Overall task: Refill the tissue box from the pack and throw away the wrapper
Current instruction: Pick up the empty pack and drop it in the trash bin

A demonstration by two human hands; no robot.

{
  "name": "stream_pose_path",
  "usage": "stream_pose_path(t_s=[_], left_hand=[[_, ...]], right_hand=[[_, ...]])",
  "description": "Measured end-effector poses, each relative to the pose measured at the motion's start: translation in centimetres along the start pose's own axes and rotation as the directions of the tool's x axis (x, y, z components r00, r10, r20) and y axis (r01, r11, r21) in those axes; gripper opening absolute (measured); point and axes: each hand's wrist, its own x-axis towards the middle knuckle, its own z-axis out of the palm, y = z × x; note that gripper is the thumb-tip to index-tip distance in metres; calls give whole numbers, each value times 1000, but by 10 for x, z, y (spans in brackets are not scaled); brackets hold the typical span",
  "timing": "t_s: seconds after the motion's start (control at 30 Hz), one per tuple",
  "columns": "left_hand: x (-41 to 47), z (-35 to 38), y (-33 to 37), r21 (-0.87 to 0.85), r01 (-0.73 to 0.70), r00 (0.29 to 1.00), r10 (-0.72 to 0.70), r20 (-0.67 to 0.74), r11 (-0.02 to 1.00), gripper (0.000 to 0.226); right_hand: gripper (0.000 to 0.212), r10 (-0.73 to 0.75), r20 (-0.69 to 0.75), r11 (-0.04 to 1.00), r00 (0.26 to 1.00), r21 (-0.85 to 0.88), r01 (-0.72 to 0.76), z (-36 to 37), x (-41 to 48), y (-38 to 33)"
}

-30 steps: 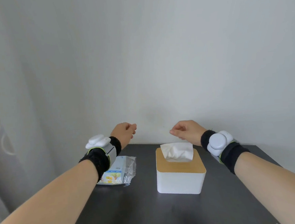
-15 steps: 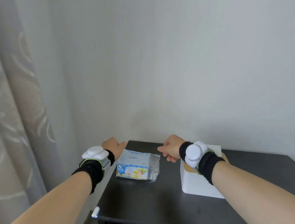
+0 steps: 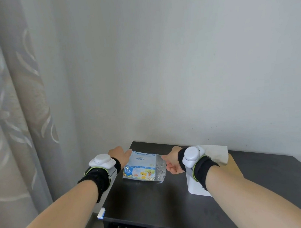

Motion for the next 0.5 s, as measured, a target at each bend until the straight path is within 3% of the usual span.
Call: stream_pose_path(t_s=[0.5], left_hand=[[2,6,0,83,8,1000,-8,-3,997,43]], right_hand=[[18,68,25,993,997,99,-71,4,-6,4]])
